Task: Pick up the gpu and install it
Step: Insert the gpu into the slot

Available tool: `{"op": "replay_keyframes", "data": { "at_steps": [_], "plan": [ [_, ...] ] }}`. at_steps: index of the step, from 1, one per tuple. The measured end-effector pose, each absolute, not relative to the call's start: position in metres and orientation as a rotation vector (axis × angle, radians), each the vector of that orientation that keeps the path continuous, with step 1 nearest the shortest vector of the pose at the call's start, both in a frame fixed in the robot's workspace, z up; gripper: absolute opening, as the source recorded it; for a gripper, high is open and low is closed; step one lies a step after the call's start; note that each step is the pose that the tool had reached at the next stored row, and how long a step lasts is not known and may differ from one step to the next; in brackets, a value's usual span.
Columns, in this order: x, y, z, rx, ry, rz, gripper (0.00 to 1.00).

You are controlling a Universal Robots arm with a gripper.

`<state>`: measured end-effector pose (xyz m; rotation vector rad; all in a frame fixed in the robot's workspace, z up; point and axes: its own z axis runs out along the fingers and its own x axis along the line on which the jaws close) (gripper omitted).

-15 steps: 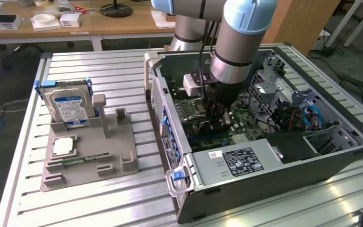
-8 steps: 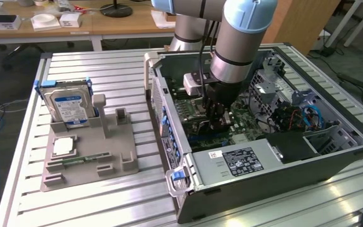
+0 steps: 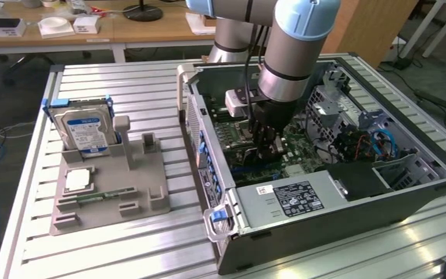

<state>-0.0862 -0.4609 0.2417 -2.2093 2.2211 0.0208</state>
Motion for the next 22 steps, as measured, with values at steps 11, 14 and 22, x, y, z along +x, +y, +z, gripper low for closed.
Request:
{"op": "replay_keyframes", "data": {
  "at_steps": [11, 14, 22],
  "plan": [
    [-0.0863, -0.4609, 0.2385, -2.209, 2.221, 0.021, 0.26],
    [-0.0862, -0.4607, 0.2385, -2.209, 2.221, 0.021, 0.26],
    [-0.0863, -0.4602, 0.2402, -2.208, 2.221, 0.022, 0.26]
  ]
}}
